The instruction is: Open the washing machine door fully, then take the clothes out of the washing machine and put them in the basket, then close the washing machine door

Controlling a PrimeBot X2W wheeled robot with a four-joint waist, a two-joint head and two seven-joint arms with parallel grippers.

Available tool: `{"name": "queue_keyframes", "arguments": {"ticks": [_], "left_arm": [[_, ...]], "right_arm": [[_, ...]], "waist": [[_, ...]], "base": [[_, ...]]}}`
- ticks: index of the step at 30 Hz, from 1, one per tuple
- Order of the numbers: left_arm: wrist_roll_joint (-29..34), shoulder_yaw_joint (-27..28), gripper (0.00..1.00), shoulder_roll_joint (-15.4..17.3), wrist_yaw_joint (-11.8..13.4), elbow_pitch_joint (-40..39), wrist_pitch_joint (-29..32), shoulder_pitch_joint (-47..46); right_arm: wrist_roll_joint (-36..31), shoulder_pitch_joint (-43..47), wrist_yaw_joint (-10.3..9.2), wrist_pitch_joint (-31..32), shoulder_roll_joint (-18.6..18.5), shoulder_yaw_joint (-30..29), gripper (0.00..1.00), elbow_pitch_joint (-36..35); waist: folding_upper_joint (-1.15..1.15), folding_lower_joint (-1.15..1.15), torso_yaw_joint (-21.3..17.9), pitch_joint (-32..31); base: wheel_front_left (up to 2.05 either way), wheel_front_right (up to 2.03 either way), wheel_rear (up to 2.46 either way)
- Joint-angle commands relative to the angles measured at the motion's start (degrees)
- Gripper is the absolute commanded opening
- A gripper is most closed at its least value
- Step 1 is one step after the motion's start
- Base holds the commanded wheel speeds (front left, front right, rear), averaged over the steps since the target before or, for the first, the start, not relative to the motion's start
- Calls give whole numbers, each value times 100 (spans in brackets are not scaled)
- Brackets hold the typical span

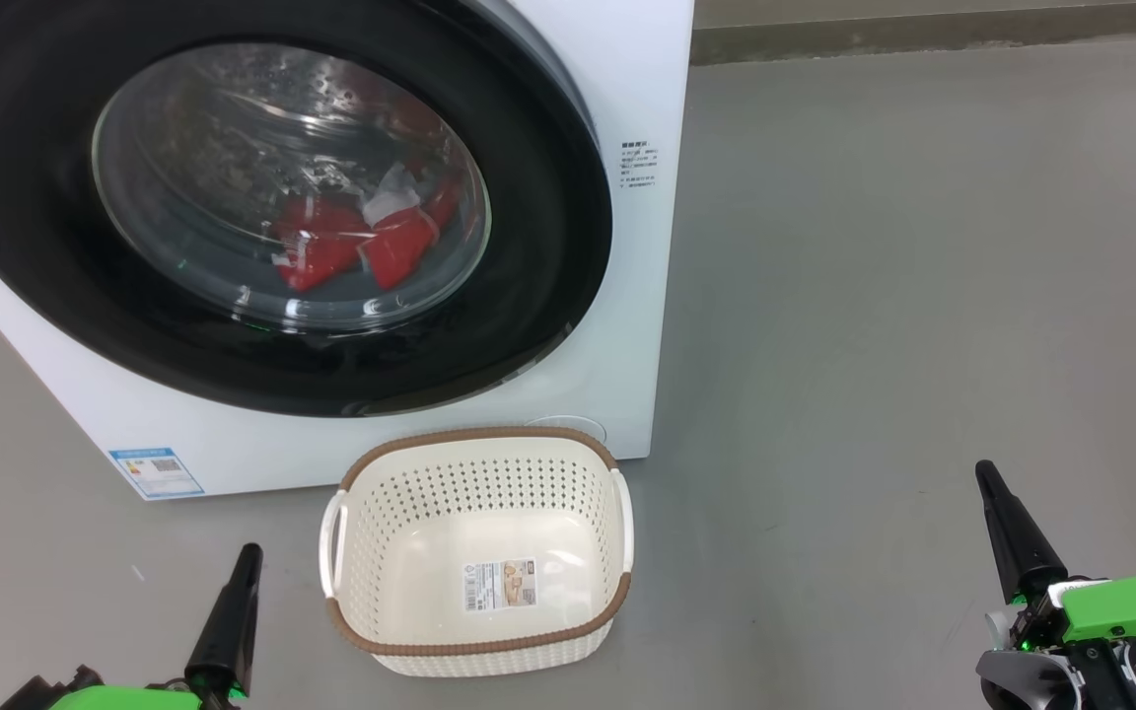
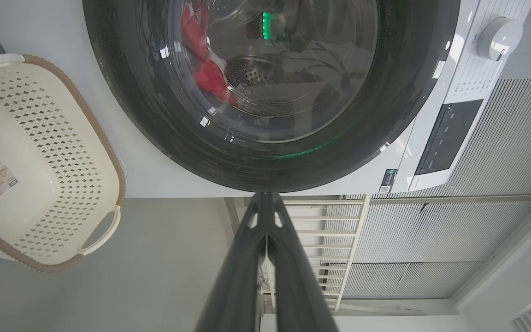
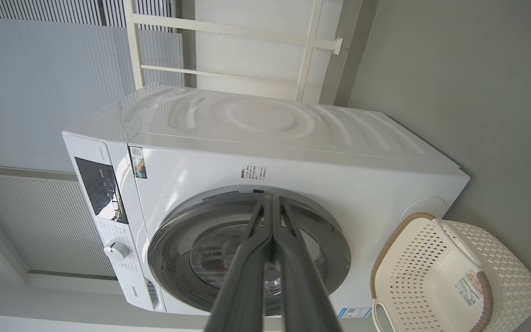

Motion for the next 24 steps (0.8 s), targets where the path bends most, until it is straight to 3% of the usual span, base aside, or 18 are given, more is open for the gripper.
{"name": "queue_keyframes", "arguments": {"ticks": [1,8,9,15,21,24], "left_arm": [[82,198,0,57,-42,-132,20,-237],[84,202,0,54,-42,-132,23,-237],[85,202,100,54,-42,-132,23,-237],[-6,-64,100,-113,6,379,-4,225],[-13,-200,100,-105,3,420,-110,102],[-4,-261,100,-101,2,437,-162,49]], "right_arm": [[-36,-266,5,20,-44,95,0,-147],[-38,-267,5,22,-42,92,0,-147],[-38,-267,5,23,-42,92,100,-147],[-1,260,1,-4,151,48,100,400],[-42,160,1,-91,142,185,100,415],[-83,114,1,-146,136,249,100,435]], "waist": [[0,0,0,0],[0,0,0,0],[0,0,0,0],[0,0,-1,1],[0,13,-2,-8],[0,3,-3,3]], "base": [[0,0,0],[0,0,0],[0,0,0],[0,0,0],[0,0,0],[0,0,0]]}}
